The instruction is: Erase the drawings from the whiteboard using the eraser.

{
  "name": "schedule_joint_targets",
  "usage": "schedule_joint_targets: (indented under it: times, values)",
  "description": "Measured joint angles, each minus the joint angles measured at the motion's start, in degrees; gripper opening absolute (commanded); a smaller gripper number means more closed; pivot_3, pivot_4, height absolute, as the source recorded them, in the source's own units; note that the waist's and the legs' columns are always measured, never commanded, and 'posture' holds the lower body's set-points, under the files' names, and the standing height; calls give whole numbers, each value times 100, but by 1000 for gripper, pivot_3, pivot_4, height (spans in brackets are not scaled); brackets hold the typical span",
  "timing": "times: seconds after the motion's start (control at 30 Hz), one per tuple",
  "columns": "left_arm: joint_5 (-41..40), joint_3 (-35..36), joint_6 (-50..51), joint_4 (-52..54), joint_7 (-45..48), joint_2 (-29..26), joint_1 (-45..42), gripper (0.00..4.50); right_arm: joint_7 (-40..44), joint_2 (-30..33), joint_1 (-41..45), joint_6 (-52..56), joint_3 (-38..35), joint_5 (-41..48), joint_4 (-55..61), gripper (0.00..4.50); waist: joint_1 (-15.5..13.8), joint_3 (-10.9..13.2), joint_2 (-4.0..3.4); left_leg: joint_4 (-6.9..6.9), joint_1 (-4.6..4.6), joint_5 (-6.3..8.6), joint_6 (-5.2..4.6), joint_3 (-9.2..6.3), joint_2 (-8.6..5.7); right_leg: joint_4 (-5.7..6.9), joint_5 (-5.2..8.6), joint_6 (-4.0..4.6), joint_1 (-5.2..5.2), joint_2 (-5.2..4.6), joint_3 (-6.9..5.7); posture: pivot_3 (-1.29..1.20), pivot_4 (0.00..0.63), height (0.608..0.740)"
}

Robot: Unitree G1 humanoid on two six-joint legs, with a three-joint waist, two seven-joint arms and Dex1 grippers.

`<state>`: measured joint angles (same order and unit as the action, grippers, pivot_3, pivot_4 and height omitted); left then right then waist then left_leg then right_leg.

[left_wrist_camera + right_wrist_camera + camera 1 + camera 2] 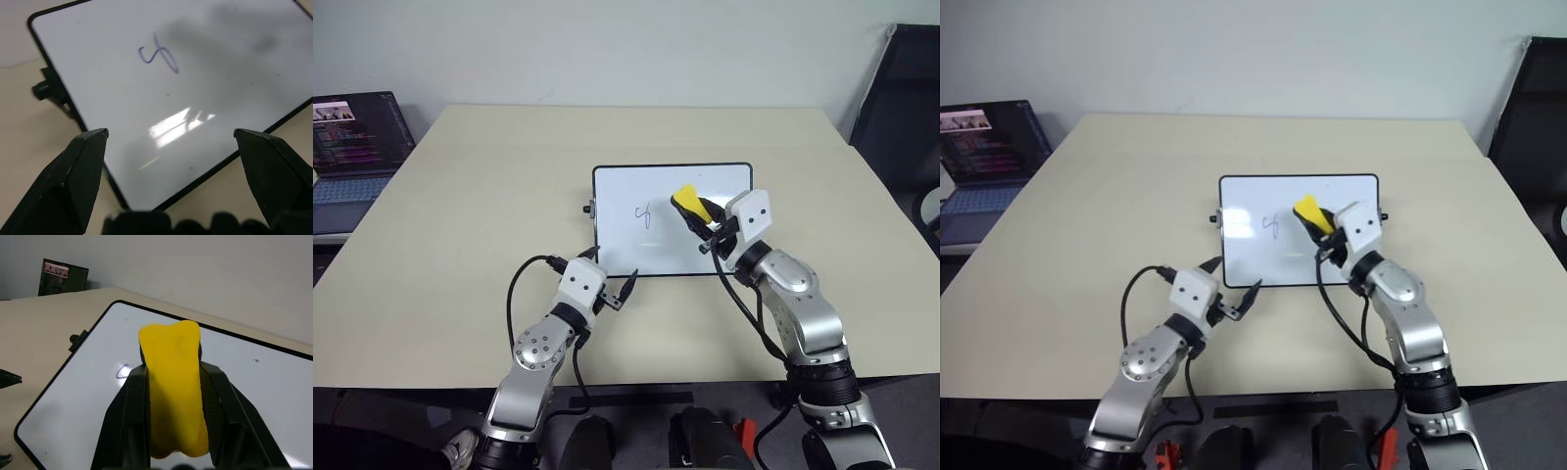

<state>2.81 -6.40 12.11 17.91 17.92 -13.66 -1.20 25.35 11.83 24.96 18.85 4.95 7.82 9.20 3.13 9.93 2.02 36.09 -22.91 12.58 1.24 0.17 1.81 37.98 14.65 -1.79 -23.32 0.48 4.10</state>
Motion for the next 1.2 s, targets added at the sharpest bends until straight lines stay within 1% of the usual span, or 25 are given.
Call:
schedule_joint_targets:
  times: [0.23,0.37,0.47,0.57,0.7,0.9,1.0,1.13,1.2]
  values:
    - [57,11,30,16,-105,-15,43,4500,-14,-189,614,-289,368,-240,-833,1049,-6,0,0,-9,-6,0,0,0,-2,-5,3,5,-4,3,-8,0,150,740]
    - [52,23,33,17,-96,-53,-17,4500,-61,-291,894,-735,628,-559,-1712,1049,-1,0,0,-8,-5,1,0,3,-3,-4,3,5,-4,2,-6,0,150,740]
    - [46,41,41,21,-87,-74,-23,4500,-259,-328,1182,-891,774,-914,-2335,1049,3,0,0,-6,-5,0,0,3,-1,-3,2,5,-4,2,-5,0,150,740]
    - [44,44,89,46,-80,-87,-21,4500,-493,-412,1356,-1125,790,-1146,-2678,1049,3,0,0,-7,-5,0,0,3,-1,-3,2,5,-4,2,-4,0,150,740]
    - [43,42,123,140,-74,-101,-15,4500,-677,-523,1396,-1354,769,-1220,-2875,1049,5,0,0,-7,-5,1,0,2,1,-1,2,5,-5,1,-4,0,150,740]
    - [46,20,224,180,-82,-116,-71,4500,-666,-615,1408,-1431,770,-1267,-2961,1049,8,0,0,-5,-4,0,0,2,2,1,2,4,-4,0,-4,0,150,740]
    - [46,0,257,184,-83,-116,-83,4500,-445,-667,1379,-1450,985,-1337,-2960,1049,25,0,0,-7,-2,0,0,1,2,0,2,5,-5,3,-3,0,150,740]
    - [45,-1,345,265,-76,-134,-68,4500,90,-818,1059,-1397,1599,-1393,-2919,1049,25,0,-1,-11,-3,1,0,-5,9,1,6,12,-5,3,-5,0,150,740]
    - [53,7,433,276,-62,-188,-31,4500,195,-845,1015,-1280,1668,-1385,-2889,1049,15,1,-2,-7,-3,0,0,-7,11,5,6,11,-5,3,-8,0,150,740]
